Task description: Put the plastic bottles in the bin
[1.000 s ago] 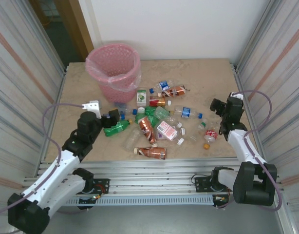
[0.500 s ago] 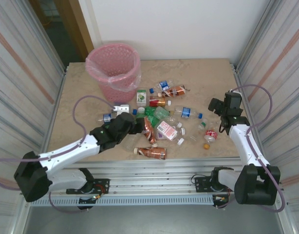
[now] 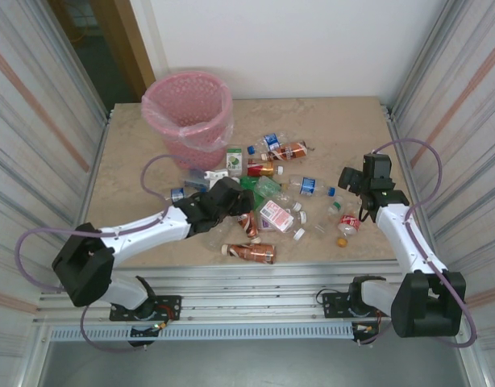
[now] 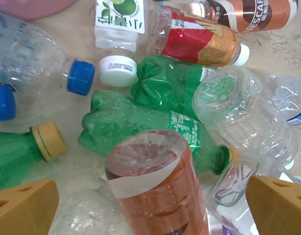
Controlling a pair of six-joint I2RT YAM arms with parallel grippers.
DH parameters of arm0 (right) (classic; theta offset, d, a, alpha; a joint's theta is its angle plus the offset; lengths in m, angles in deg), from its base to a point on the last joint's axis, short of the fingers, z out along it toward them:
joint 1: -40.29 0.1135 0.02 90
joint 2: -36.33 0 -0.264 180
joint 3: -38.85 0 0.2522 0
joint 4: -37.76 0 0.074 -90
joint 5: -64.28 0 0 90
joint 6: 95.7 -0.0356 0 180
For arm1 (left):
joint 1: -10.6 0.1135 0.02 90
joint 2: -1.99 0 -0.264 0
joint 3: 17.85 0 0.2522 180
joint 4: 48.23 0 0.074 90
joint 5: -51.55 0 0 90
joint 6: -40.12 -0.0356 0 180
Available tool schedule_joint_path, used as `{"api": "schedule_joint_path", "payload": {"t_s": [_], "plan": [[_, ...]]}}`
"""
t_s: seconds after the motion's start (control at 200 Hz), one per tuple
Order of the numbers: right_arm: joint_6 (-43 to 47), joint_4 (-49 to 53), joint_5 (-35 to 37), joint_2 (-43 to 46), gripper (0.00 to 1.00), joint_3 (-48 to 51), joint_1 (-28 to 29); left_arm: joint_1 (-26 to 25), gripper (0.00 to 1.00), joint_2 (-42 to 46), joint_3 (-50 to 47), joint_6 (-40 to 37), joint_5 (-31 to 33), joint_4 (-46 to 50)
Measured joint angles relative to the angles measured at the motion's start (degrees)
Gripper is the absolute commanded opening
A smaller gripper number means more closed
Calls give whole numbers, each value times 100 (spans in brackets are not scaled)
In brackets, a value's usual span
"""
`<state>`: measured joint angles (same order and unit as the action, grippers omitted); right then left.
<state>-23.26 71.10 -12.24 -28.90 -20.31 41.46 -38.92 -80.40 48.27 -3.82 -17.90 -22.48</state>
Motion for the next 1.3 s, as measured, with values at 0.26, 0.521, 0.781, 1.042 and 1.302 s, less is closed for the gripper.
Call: {"api": "schedule_joint_path", "payload": {"t_s": [0.26,0.521,0.781,1.042,1.302], "plan": [[0,-4,-101,-4,98,0,0,28,89,-352,184,203,-170,-26],[0,-31,-173,-4,98,0,0,157,88,-643,240,282,-328,-74],[0,-140,-282,-37,98,0,2,254,83,-817,251,356,-461,-186],[0,-164,-302,-118,98,0,11,363,77,-872,269,378,-560,-245],[0,-223,-302,-160,98,0,11,372,75,-997,372,374,-605,-284]]}}
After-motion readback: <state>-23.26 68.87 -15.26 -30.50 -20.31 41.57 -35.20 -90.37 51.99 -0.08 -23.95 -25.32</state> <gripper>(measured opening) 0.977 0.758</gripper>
